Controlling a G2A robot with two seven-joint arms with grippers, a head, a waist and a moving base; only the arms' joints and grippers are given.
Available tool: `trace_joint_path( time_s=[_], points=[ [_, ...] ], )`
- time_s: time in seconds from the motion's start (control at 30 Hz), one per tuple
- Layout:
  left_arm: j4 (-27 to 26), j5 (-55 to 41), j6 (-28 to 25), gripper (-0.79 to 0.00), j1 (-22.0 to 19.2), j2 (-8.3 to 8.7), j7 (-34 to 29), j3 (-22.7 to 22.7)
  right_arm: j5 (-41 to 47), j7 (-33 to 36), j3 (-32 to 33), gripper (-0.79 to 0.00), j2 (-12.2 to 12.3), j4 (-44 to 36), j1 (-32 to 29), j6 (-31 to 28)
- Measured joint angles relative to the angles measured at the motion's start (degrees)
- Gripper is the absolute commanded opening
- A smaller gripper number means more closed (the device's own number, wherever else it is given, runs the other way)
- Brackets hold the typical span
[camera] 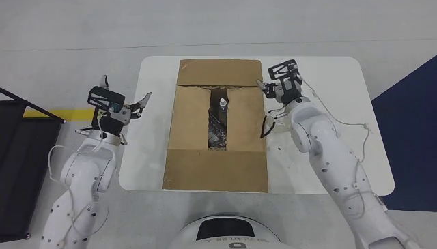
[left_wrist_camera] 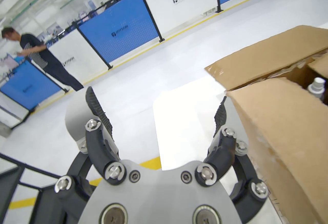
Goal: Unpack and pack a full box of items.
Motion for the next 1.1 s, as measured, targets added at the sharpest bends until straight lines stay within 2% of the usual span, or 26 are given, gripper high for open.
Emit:
trace_joint_path(
  time_s=[0.07,0.17,0.27,0.4,0.57,0.77,0.93,1.1],
  points=[
    [-3.2,2.8,-5.7,0.000,-1.1,0.27,-3.4,1.7,0.2,-2.3,2.3,0.000,0.5,-0.8,-3.5,-3.2],
    [-4.9,3.5,-13.4,0.000,-3.8,0.45,-9.3,4.7,1.2,-5.7,5.1,0.000,1.0,-0.8,-7.1,-6.6],
    [-4.0,4.1,-17.1,0.000,-7.6,0.26,-14.9,8.8,2.6,-8.4,7.3,0.000,1.2,-0.4,-9.2,-8.2],
    [-2.0,6.2,-19.1,0.000,-11.8,-0.26,-20.5,15.5,4.0,-10.4,10.1,0.000,1.5,0.1,-11.1,-9.1],
    [1.1,9.9,-19.7,0.000,-15.3,-1.10,-24.0,23.9,5.3,-10.6,12.1,0.000,1.6,0.9,-11.7,-10.5],
    [5.2,15.4,-18.7,0.000,-17.7,-2.04,-26.3,31.6,6.3,-10.8,12.6,0.000,1.5,2.1,-11.3,-11.9],
    [7.0,16.0,-16.3,0.000,-19.0,-2.65,-25.4,33.7,7.1,-10.6,13.0,0.000,1.4,2.9,-11.0,-11.9],
    [4.7,13.7,-10.0,0.000,-19.4,-3.22,-22.1,33.0,8.5,-9.6,13.3,0.000,1.2,4.0,-10.2,-11.7]
  ],
)
